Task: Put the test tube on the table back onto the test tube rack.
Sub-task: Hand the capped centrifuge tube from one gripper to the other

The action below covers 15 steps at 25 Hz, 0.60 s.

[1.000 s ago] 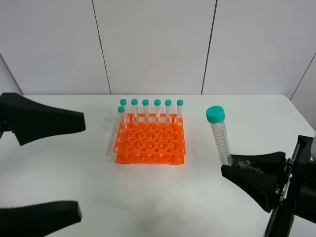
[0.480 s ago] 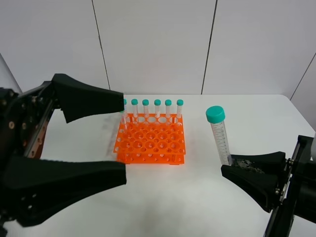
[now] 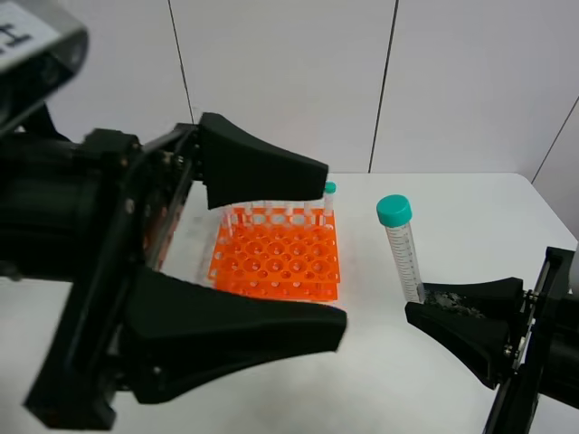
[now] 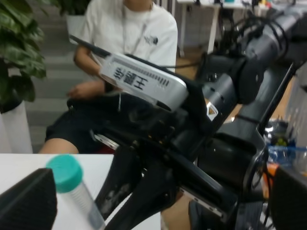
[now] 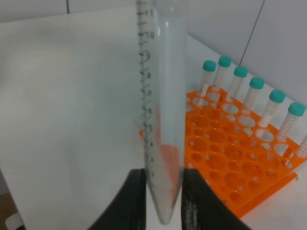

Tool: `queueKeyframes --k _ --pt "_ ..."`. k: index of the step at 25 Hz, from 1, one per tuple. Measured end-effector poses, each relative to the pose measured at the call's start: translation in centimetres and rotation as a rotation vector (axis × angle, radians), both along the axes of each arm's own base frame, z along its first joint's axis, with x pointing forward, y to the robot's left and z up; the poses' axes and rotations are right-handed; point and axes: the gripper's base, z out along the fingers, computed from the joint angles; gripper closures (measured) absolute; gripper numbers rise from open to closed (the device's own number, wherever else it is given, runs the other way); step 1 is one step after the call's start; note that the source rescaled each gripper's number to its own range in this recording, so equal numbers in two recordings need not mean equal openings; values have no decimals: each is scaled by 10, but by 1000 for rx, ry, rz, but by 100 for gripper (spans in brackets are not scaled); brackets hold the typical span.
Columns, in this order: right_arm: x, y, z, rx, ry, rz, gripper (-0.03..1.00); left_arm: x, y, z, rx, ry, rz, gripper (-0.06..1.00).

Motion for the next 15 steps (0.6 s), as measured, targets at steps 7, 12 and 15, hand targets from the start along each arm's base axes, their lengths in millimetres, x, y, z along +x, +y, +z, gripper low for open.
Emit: queueKeyframes --k 7,12,15 --pt "0 0 0 0 0 0 97 13 -29 -8 81 -43 39 -1" --pt "0 0 0 2 -2 0 97 27 -42 -16 112 -30 52 -1" --pt "0 0 0 3 -3 0 97 35 -50 -19 123 -19 51 -1"
